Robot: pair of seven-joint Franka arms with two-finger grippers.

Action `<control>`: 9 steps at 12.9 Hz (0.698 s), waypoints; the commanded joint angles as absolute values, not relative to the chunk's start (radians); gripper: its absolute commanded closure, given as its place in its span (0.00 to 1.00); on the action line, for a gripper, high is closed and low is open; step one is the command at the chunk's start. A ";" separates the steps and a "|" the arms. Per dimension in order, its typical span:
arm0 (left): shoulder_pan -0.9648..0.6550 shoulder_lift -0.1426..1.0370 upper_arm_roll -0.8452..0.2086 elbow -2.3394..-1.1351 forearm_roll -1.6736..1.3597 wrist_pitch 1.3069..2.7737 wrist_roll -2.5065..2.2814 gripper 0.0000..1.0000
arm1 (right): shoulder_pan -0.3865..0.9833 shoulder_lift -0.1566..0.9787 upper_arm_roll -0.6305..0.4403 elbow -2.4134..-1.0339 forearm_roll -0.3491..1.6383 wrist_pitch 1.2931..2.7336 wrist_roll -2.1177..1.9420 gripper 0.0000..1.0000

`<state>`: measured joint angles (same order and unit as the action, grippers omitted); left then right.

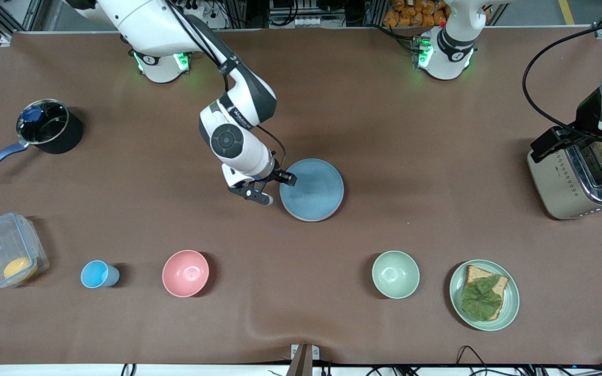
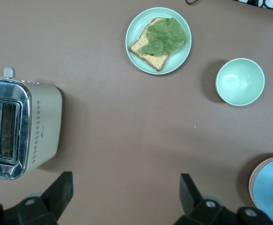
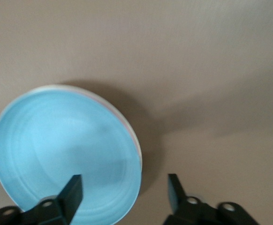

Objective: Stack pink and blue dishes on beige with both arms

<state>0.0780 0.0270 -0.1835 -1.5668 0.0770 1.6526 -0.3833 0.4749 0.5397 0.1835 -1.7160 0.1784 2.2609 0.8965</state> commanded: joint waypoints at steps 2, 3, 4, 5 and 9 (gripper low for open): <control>0.083 0.015 -0.184 -1.562 0.054 1.638 -0.365 0.00 | 0.301 0.379 0.192 -1.724 0.158 2.016 0.679 0.00; 0.083 0.014 -0.184 -1.562 0.054 1.638 -0.365 0.00 | 0.257 0.335 0.192 -1.724 0.158 1.955 0.607 0.00; 0.083 0.015 -0.184 -1.562 0.055 1.638 -0.365 0.00 | 0.223 0.290 0.190 -1.730 0.156 1.906 0.516 0.00; 0.081 0.015 -0.186 -1.562 0.054 1.638 -0.367 0.00 | 0.195 0.253 0.178 -1.730 0.155 1.860 0.426 0.00; 0.081 0.014 -0.190 -1.556 0.055 1.638 -0.367 0.00 | 0.095 0.114 0.124 -1.732 0.043 1.809 0.257 0.00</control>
<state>0.0761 0.0269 -0.1896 -1.5649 0.0766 1.6525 -0.3830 0.1507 0.1903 0.1161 -1.6939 0.0983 1.8129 0.3272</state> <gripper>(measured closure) 0.000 0.000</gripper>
